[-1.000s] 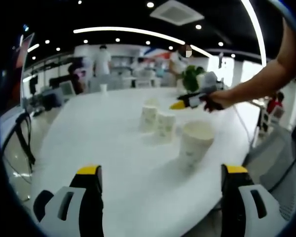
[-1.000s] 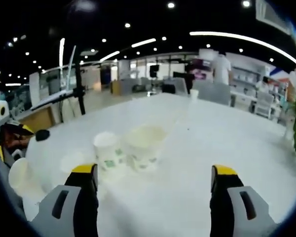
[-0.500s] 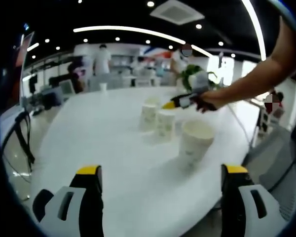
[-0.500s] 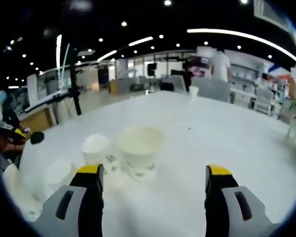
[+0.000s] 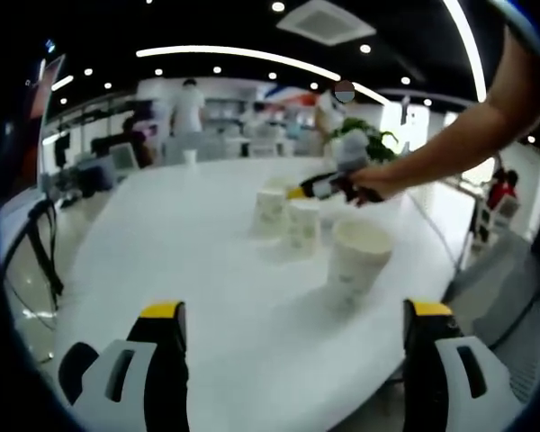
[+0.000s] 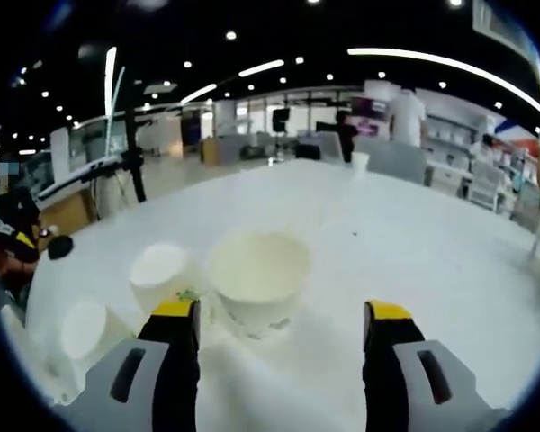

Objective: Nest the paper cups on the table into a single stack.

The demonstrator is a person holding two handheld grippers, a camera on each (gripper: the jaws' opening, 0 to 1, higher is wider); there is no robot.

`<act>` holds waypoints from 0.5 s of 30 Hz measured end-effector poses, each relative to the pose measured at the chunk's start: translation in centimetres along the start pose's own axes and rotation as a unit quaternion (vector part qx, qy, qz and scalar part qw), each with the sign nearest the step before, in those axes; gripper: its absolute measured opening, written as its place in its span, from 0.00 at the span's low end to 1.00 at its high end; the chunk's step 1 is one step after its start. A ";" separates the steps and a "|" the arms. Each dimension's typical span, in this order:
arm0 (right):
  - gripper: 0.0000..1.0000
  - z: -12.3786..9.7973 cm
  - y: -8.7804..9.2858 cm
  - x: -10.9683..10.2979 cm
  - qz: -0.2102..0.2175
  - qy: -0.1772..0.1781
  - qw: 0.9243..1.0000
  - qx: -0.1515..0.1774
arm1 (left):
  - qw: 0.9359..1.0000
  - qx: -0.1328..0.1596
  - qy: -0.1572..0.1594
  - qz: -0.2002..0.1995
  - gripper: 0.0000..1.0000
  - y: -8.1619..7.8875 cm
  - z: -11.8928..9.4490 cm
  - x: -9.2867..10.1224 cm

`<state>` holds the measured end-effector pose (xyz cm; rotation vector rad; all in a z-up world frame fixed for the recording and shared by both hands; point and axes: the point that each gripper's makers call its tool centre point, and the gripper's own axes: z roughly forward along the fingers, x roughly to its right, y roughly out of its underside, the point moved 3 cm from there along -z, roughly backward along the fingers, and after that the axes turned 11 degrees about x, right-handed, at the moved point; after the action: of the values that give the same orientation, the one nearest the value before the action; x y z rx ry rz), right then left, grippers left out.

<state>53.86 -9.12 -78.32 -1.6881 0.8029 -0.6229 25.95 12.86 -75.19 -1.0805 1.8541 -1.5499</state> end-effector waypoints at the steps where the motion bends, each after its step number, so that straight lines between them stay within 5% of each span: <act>1: 0.69 0.1 0.0 0.1 0.002 0.001 1.000 0.001 | 1.000 -0.001 0.001 -0.001 1.00 0.0 0.0 0.1; 15: 0.56 2.0 -0.2 -0.7 0.024 -0.009 0.999 0.024 | 1.000 -0.008 -0.005 -0.003 1.00 0.4 -0.1 0.0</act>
<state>54.95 -7.31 -78.60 -1.6249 0.8078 -0.5893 25.75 12.96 -75.55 -1.0989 1.8608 -1.5339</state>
